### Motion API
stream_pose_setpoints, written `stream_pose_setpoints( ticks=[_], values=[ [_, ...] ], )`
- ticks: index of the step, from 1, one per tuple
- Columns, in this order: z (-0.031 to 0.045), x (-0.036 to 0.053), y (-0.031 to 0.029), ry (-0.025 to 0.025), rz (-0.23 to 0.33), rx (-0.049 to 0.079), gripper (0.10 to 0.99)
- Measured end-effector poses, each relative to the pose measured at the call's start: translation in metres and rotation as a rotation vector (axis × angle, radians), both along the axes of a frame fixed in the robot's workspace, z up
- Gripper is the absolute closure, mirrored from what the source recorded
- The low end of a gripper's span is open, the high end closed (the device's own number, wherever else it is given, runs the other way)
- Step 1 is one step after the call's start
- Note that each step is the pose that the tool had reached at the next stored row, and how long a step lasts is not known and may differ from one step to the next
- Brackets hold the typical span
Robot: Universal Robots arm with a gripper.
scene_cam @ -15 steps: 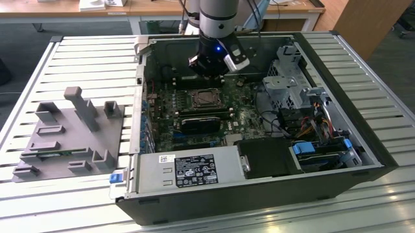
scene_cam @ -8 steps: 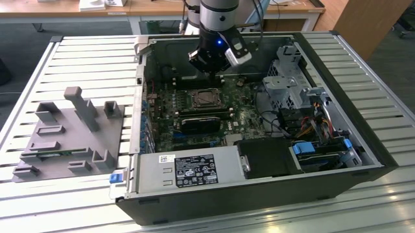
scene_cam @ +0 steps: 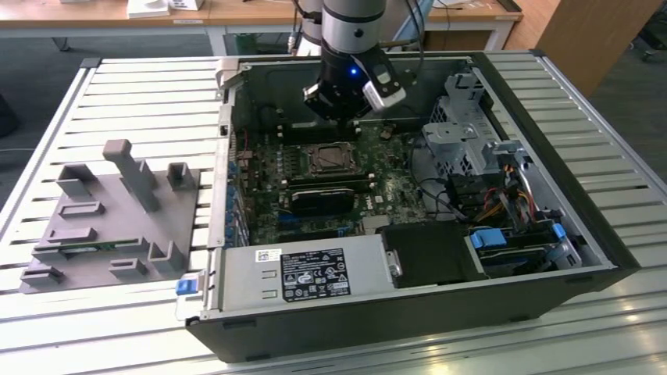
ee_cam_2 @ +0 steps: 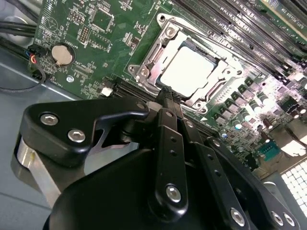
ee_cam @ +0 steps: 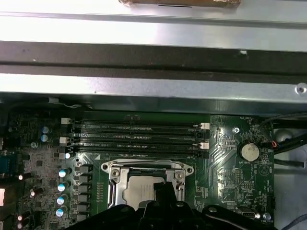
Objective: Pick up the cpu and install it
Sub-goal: 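Install the second cpu locking lever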
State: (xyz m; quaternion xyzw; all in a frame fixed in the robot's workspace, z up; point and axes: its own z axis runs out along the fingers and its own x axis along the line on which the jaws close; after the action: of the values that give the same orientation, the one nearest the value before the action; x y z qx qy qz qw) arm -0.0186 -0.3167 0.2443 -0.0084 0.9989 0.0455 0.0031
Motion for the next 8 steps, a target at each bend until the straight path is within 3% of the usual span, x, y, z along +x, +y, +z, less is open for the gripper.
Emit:
stream_pose_setpoints(
  ticks=[8],
  values=[
    [0.0, 0.0, -0.0048, 0.0, 0.0, 0.0, 0.98]
  ],
)
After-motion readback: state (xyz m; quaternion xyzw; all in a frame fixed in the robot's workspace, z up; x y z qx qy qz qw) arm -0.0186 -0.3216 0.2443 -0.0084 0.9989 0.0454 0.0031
